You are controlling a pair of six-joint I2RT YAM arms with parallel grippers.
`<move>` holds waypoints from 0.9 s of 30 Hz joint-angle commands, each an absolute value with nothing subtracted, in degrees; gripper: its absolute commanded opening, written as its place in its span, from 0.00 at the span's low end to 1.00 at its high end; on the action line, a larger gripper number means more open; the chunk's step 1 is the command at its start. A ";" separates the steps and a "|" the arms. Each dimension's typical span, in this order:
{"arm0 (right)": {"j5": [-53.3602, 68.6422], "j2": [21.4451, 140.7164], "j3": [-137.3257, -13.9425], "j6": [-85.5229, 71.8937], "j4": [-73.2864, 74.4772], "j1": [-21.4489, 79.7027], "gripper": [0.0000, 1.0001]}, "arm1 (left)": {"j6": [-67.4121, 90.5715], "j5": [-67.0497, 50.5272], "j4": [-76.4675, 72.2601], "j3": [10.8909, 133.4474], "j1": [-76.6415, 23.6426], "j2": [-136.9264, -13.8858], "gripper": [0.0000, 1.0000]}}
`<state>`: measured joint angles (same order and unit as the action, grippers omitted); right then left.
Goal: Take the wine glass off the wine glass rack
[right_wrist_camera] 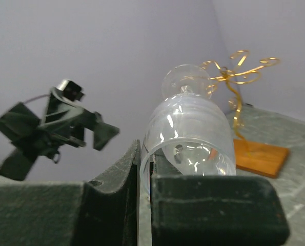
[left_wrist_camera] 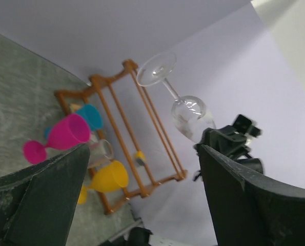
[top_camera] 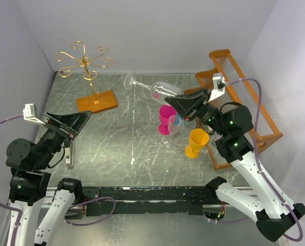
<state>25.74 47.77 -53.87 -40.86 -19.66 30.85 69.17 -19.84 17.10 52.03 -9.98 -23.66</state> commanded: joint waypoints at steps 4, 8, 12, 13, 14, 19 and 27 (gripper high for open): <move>28.47 53.46 -69.25 -21.87 7.99 30.84 0.00 | 55.89 -10.47 22.73 58.03 -10.20 -22.98 0.98; 32.45 58.36 -75.38 -18.48 20.08 32.17 0.00 | 45.35 -11.57 22.44 63.55 -10.20 -25.83 0.98; 31.01 60.22 -76.41 -17.21 25.95 36.53 0.00 | 41.28 -12.23 22.39 66.96 -10.20 -28.50 0.98; 29.75 60.72 -76.43 -17.10 27.33 38.30 0.00 | 41.34 -12.53 21.99 67.03 -10.20 -28.78 0.98; 28.34 61.37 -76.59 -17.07 28.78 39.57 0.00 | 41.58 -13.12 21.34 66.75 -10.20 -28.82 0.98; 22.60 67.70 -80.54 -16.71 41.03 44.07 0.00 | 42.27 -17.64 17.14 63.45 -10.20 -28.31 0.98; 10.28 70.21 -78.71 -21.01 53.56 50.95 0.00 | 41.16 -18.08 18.16 62.34 -10.20 -27.59 0.98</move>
